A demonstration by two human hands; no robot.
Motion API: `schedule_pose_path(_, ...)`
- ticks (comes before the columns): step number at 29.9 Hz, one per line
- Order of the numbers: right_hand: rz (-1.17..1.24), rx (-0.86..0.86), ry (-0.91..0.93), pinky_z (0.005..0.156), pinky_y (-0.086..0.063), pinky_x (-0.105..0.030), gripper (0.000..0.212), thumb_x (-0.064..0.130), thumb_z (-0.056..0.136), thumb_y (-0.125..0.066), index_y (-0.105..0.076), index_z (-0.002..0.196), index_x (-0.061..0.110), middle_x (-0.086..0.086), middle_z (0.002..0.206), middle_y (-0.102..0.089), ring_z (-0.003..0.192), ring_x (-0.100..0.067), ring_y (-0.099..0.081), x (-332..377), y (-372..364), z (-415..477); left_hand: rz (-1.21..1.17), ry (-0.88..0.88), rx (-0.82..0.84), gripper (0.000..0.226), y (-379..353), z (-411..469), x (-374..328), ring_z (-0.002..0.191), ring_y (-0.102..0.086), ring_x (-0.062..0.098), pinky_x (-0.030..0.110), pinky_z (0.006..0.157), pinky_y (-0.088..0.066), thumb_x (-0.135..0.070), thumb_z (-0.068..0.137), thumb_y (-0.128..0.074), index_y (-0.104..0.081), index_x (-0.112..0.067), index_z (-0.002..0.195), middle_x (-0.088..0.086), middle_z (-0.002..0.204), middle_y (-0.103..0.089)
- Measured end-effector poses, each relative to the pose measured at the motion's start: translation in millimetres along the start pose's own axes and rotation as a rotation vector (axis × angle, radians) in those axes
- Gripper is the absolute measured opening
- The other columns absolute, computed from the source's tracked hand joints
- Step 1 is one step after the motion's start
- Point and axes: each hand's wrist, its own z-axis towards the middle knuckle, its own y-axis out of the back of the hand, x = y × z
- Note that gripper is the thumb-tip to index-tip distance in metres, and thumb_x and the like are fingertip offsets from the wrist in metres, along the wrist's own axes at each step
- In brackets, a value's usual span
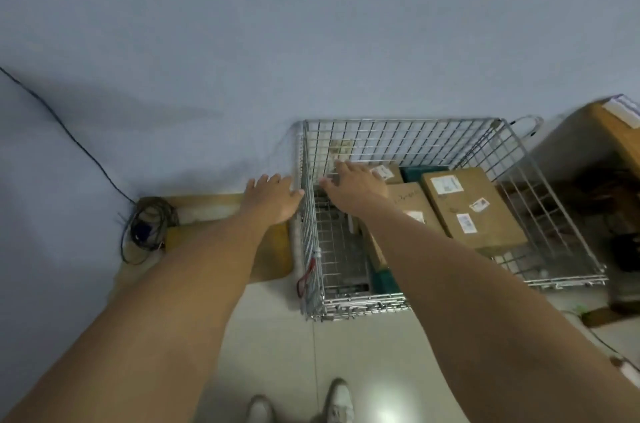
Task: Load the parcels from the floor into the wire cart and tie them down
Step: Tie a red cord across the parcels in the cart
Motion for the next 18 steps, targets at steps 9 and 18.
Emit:
schedule_pose_path(9,0.064,0.307,-0.057,0.127,-0.011,-0.051,0.075,0.066,0.103,-0.026,-0.016,0.164,0.024,-0.001,0.171,-0.018,0.158,-0.025,-0.015,-26,-155,12,-0.192,-0.010,0.188,0.060,-185,46,10,0.125,-0.058,0.029,0.049,0.108,-0.045,-0.055,0.100,-0.029,-0.049,-0.022,0.146,0.003,0.144,-0.059)
schedule_pose_path(18,0.501,0.452,-0.243,0.086,-0.053,-0.036,0.055,0.050,0.108,-0.036,-0.046,0.148,0.013,-0.022,0.138,-0.058,0.108,-0.031,-0.063,-33,-237,25,-0.748,0.013,0.133,0.008,-227,54,-7,0.076,-0.055,0.009,0.016,0.069,-0.044,-0.015,0.103,-0.058,-0.064,-0.020,0.106,-0.008,0.090,-0.059)
